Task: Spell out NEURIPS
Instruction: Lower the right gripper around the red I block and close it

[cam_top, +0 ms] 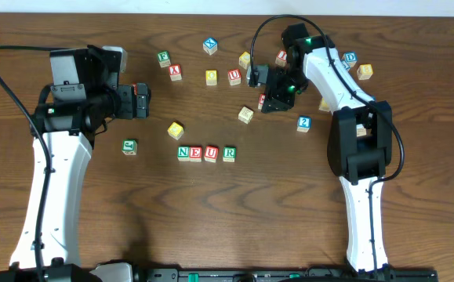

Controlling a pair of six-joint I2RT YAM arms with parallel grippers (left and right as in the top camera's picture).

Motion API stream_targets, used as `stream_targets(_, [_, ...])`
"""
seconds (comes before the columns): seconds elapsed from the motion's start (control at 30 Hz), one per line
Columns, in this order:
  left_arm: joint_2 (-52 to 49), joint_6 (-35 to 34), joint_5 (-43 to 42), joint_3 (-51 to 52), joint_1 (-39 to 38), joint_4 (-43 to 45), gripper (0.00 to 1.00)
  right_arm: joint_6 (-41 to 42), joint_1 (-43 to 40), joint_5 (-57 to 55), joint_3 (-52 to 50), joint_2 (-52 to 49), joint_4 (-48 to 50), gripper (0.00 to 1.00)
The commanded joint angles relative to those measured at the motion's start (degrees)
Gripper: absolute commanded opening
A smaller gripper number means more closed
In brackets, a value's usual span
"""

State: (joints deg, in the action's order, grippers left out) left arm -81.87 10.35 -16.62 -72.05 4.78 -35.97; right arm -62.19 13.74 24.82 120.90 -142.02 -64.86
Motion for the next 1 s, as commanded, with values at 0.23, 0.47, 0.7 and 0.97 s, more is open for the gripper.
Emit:
stream_targets(0.23, [0.22, -0.09, -0.72, -1.31, 0.20, 0.00, 0.98, -0.66, -0.28, 1.29, 0.15, -0.83, -0.13, 0.28])
stream_targets(0.47, [0.22, -0.09, -0.72, -1.31, 0.20, -0.02, 0.97, -0.68, -0.28, 1.29, 0.15, -0.83, -0.28, 0.27])
stream_targets(0.7, [0.22, -0.09, -0.72, -1.31, 0.20, -0.02, 0.97, -0.66, -0.28, 1.27, 0.15, -0.83, -0.28, 0.26])
stream_targets(0.97, [0.22, -0.09, -0.72, -1.31, 0.20, 0.00, 0.98, -0.66, -0.28, 1.25, 0.15, -0.83, -0.31, 0.25])
